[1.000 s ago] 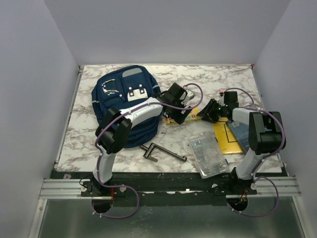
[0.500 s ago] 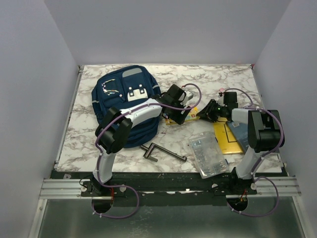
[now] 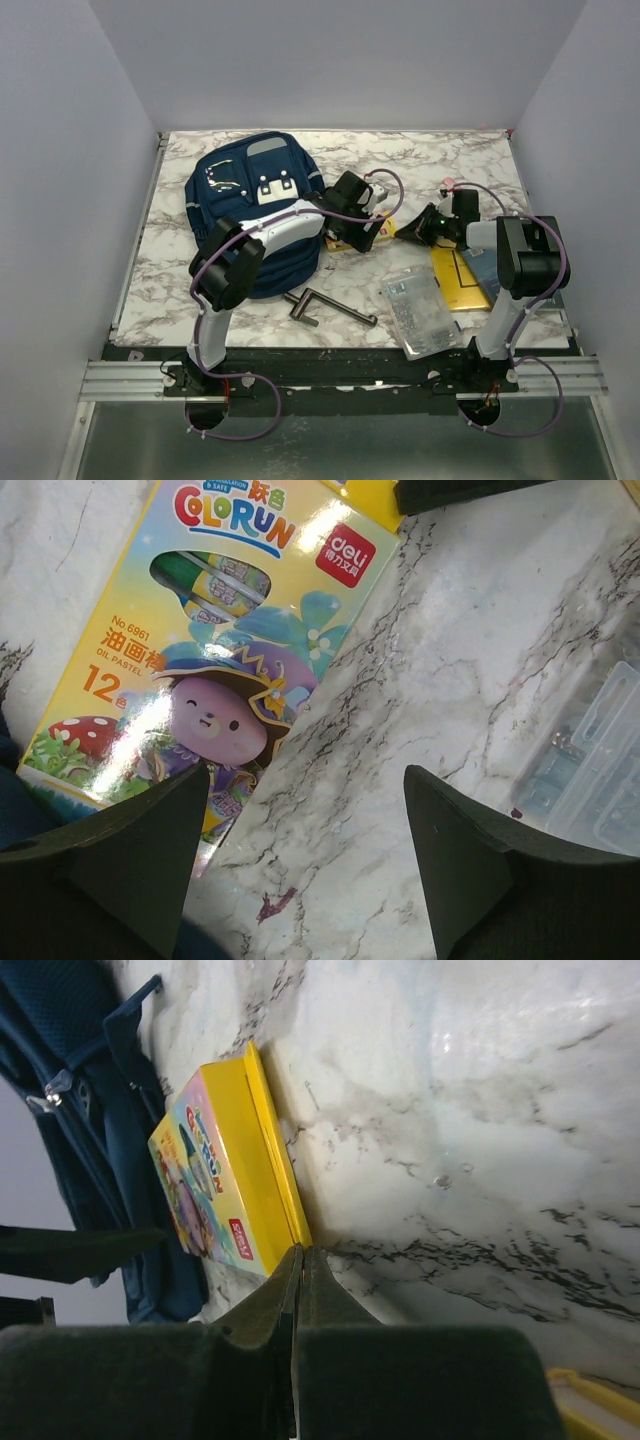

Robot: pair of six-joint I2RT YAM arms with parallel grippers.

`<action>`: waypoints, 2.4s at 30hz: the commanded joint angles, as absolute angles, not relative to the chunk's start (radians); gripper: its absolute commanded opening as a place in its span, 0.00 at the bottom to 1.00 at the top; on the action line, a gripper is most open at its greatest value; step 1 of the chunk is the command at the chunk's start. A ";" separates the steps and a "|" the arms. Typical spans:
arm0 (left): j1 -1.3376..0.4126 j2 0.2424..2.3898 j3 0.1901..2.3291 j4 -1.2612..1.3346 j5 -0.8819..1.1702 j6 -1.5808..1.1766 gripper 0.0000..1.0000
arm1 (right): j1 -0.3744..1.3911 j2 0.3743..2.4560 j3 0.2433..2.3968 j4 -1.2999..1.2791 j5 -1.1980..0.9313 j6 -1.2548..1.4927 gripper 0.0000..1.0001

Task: Pack the student bag
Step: Pick up the stationery from the center of the board.

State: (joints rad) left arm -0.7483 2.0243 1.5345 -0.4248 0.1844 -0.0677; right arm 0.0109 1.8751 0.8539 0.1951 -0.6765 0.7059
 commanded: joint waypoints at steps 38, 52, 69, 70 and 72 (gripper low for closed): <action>-0.997 2.104 1.472 0.047 -0.751 0.302 0.57 | 0.006 1.820 0.645 0.800 -0.944 1.400 0.00; -0.994 2.044 1.380 0.135 -0.732 0.321 0.42 | 0.006 1.826 0.762 0.658 -0.910 1.297 0.55; -0.997 2.026 1.346 0.155 -0.697 0.323 0.42 | 0.150 1.971 1.051 0.316 -0.880 1.045 0.88; -0.997 2.025 1.345 0.155 -0.699 0.324 0.42 | 0.161 1.976 1.058 0.313 -0.874 1.043 0.87; -0.997 2.022 1.341 0.155 -0.698 0.325 0.43 | 0.176 1.983 1.066 0.304 -0.862 1.040 0.83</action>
State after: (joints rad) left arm -1.0016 2.0663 1.3567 0.1337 -0.6952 0.3195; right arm 0.1432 1.9594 1.0294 0.3767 -0.8921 1.0912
